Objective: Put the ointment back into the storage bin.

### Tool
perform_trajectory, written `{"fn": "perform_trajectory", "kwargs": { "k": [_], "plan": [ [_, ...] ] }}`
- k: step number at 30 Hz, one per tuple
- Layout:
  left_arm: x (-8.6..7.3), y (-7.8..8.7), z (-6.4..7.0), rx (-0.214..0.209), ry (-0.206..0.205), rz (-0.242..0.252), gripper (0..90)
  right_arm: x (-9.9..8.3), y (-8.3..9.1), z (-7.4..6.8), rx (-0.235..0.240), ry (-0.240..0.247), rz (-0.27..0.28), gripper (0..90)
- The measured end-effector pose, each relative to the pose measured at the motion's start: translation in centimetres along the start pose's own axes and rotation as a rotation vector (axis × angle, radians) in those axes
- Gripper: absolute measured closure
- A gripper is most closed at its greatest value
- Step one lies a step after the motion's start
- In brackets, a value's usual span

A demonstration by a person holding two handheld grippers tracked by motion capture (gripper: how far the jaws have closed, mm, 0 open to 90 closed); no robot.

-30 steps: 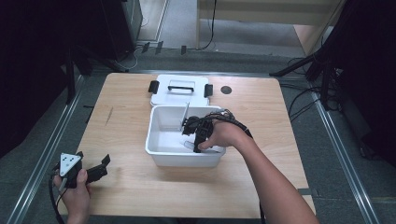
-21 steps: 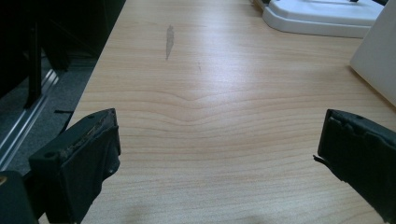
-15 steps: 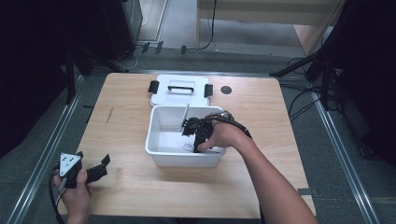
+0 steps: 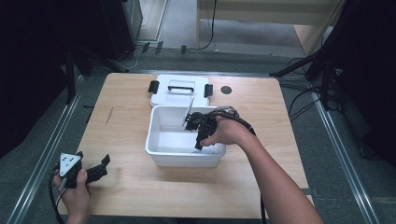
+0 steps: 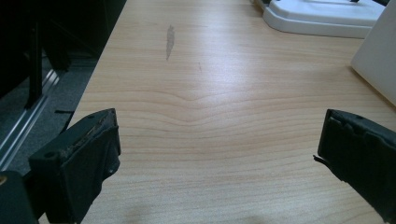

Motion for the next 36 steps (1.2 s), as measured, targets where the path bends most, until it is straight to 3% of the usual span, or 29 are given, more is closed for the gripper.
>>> {"fn": "perform_trajectory", "kwargs": {
  "k": [16,36],
  "plan": [
    [0.0,0.0,0.0,0.002,-0.001,0.000,0.0,-0.8,5.0,-0.7,-0.035,-0.008,0.050,79.0],
    [0.0,0.0,0.0,0.005,-0.003,-0.001,0.0,-6.2,8.4,-0.6,-0.079,-0.103,0.090,78.9]
  ]
}}
Point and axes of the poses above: each handheld gripper's, and its own axes: y roughly backward along the jaws, x roughly out of its top, z roughly to its right, the point moved 4 cm from there along -y, roughly forward along the jaws, and after that the axes turned 14 degrees about y, right-handed, at the moved point
